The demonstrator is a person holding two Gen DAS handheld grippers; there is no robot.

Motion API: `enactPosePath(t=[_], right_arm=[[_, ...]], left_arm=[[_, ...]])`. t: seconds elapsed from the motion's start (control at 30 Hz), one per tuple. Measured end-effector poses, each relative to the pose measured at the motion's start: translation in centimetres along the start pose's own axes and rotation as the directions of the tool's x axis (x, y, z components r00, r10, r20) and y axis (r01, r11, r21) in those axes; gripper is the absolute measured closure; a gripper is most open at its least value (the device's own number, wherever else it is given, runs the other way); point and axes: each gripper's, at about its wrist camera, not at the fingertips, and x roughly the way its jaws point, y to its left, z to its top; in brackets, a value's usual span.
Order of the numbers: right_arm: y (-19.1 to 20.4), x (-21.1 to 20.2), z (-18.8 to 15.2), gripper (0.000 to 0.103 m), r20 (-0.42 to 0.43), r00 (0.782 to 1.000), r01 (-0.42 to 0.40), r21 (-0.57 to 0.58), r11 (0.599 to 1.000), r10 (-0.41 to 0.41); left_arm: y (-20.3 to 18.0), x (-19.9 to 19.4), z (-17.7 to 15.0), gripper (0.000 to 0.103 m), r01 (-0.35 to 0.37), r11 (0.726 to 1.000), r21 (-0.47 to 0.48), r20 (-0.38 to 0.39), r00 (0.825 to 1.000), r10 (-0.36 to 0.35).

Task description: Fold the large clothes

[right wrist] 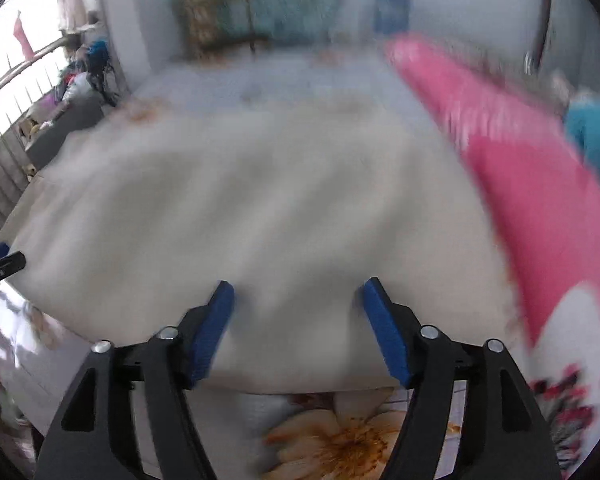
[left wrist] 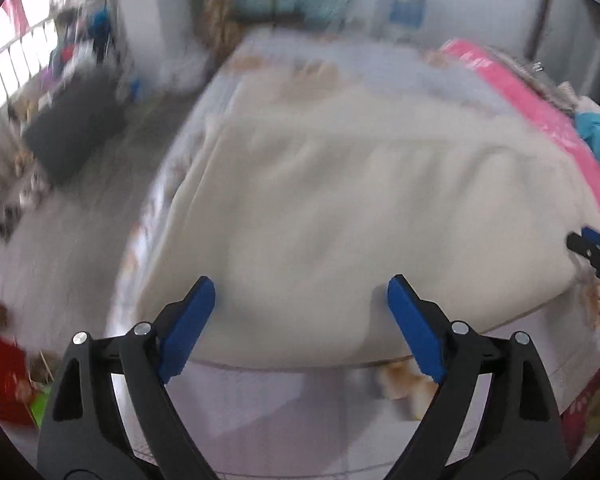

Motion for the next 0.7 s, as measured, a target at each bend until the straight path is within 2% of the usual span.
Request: enactPosePath(t=[0.03, 0.07, 0.2, 0.3, 0.47, 0.57, 0.7], right_arm=[[-0.3, -0.4, -0.1, 0.032, 0.02, 1.0, -0.015, 0.017, 1.0, 0.014], [0.0, -0.8, -0.1, 0.032, 0.008, 1.0, 0.012, 0.006, 1.0, -0.012], [1.3, -3.5, -0.6, 0.031, 0.051, 0.999, 0.006, -0.018, 1.0, -0.005], [1.9, -6.2, -2.0, 0.019, 0.1, 0.995, -0.007, -0.01, 1.0, 0.008], [3.5, -10.3, -5.2, 0.007, 0.161, 0.987, -0.012, 0.0, 1.0, 0.012], [4.4, -12.1, -6.5, 0.006, 0.193, 0.981, 0.0, -0.015, 1.0, 0.003], [5.1, -13.9, -7.5, 0.006, 0.218, 0.975, 0.045, -0.016, 0.999, -0.04]], left_arm=[[0.0, -0.3, -0.2, 0.018, -0.008, 1.0, -0.001, 0.019, 1.0, 0.008], [-0.1, -0.9, -0.2, 0.018, -0.026, 1.0, -0.001, 0.032, 0.999, 0.026], [-1.3, -4.6, -0.4, 0.018, 0.023, 1.0, -0.007, 0.108, 0.994, -0.023], [-2.7, -7.4, -1.4, 0.013, 0.041, 0.999, -0.007, 0.148, 0.988, -0.039], [-3.6, -10.9, -2.9, 0.009, 0.048, 0.999, -0.023, 0.171, 0.984, -0.043], [-4.5, -12.6, -3.8, 0.008, 0.052, 0.998, -0.036, 0.196, 0.98, -0.044], [-5.6, -13.5, -4.5, 0.008, 0.016, 0.999, -0.04, 0.199, 0.98, -0.008]])
